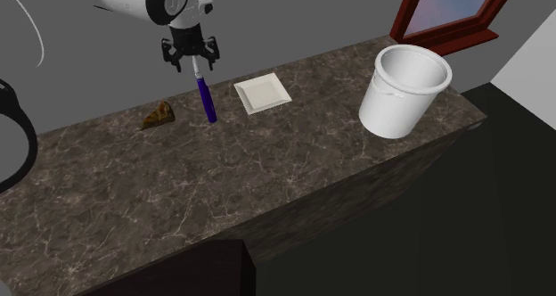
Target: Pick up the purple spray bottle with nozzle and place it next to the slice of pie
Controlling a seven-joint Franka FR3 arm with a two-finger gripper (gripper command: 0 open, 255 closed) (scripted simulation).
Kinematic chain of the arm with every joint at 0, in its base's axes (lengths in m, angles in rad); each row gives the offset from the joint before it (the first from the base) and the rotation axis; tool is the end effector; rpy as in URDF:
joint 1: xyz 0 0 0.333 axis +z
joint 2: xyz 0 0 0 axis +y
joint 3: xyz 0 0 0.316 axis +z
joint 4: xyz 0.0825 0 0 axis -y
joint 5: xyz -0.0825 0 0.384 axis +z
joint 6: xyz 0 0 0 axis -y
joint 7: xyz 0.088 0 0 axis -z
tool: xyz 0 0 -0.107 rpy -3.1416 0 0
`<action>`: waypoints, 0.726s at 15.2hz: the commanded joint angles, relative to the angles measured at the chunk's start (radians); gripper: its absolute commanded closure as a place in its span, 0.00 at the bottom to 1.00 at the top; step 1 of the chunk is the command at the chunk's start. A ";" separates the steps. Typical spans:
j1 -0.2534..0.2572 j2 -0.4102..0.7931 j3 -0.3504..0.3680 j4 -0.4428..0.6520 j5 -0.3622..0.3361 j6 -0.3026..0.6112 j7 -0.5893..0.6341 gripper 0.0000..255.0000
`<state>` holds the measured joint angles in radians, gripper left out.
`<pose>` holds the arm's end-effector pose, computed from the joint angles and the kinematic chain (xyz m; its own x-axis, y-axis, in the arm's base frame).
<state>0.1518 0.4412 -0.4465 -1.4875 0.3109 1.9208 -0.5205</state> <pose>0.6709 -0.1323 0.4422 0.9834 0.1605 0.0842 0.1671 -0.9828 -0.0784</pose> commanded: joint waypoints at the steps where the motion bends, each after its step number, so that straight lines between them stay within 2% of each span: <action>1: -0.003 -0.013 -0.004 0.033 -0.008 -0.044 0.006 0.00; 3: -0.009 -0.022 -0.009 0.080 -0.014 -0.099 0.012 0.00; 11: -0.009 -0.021 -0.009 0.080 -0.014 -0.099 0.012 0.00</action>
